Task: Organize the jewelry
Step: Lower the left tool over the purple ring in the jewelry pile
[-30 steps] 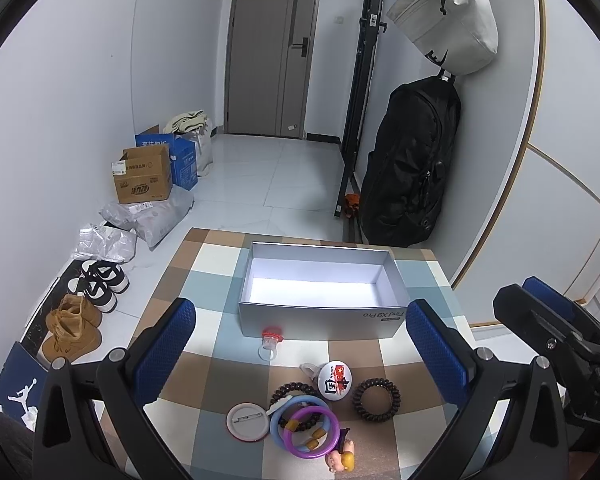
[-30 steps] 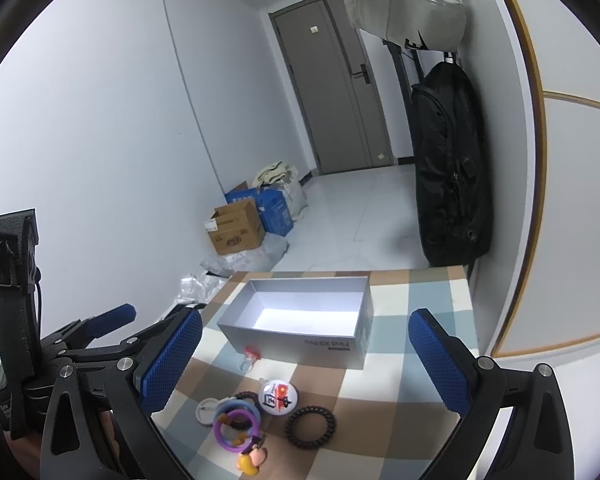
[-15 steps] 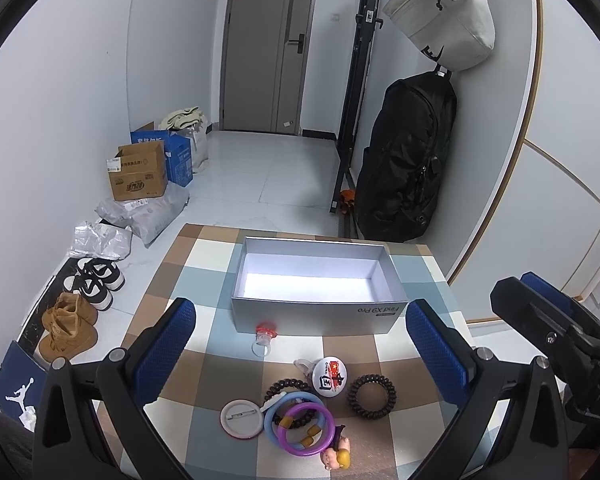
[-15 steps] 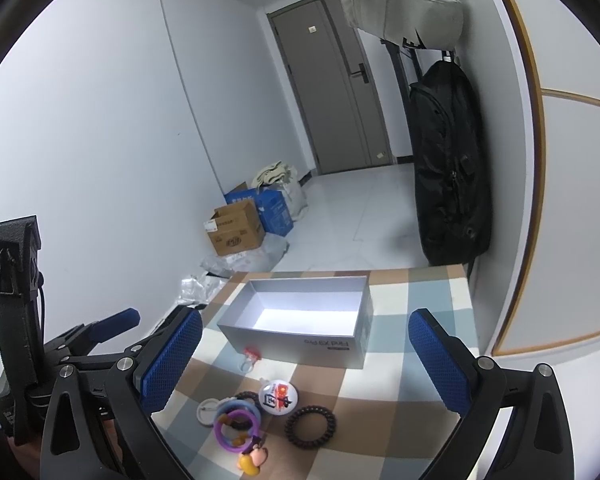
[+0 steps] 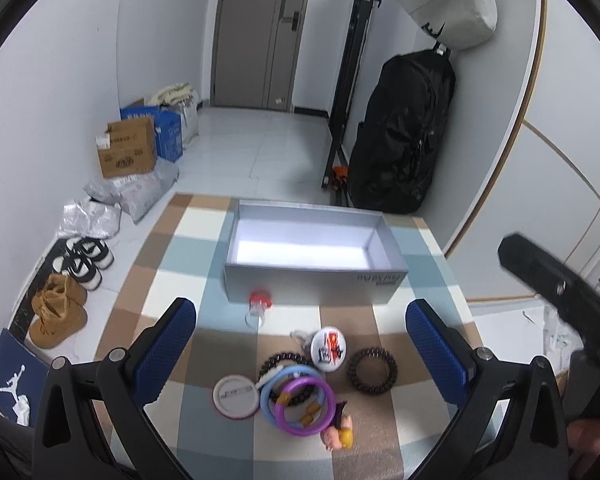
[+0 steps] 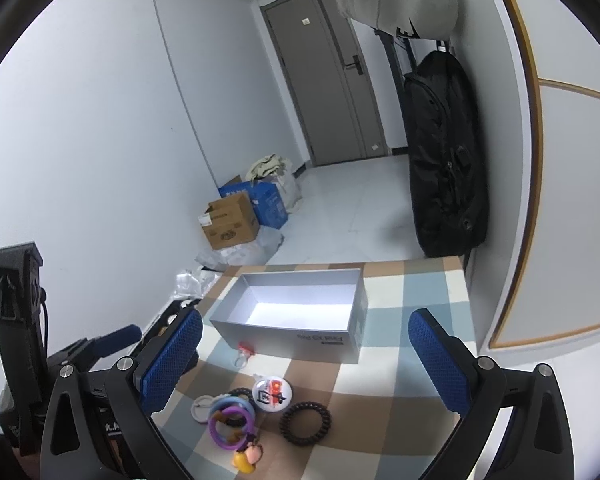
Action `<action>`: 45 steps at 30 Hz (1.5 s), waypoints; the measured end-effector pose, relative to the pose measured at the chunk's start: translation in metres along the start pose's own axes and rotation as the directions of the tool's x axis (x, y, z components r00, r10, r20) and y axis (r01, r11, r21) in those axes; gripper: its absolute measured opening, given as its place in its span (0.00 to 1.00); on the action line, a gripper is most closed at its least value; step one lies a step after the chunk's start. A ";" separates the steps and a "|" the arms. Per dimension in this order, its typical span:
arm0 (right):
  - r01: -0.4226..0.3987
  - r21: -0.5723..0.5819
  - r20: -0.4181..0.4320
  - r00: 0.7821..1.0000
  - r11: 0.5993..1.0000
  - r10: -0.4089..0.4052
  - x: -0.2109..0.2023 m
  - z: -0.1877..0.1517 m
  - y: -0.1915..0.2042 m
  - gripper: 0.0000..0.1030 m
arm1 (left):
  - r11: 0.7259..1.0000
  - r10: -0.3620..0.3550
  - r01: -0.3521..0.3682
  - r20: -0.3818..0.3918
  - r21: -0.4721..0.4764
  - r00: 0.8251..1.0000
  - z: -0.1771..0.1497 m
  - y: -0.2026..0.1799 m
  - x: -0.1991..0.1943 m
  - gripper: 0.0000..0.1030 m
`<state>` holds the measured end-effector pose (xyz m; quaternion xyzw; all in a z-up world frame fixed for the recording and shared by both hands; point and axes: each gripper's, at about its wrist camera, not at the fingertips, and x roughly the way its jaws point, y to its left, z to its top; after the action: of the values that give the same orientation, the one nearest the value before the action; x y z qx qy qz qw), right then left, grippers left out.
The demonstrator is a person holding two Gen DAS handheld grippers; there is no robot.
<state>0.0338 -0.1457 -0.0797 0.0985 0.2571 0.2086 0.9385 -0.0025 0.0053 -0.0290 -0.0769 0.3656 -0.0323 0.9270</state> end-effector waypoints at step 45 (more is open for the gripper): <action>-0.009 0.085 -0.196 0.980 0.996 0.025 0.049 -0.006 -0.011 1.00 | 0.960 -0.254 0.178 -0.403 -0.216 0.879 -0.044 0.039 0.043 0.02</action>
<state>0.0726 -0.1336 -0.1102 0.1188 0.3562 0.2145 0.9017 -0.0010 0.0339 -0.0966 -0.1884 0.5500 -0.1200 0.8048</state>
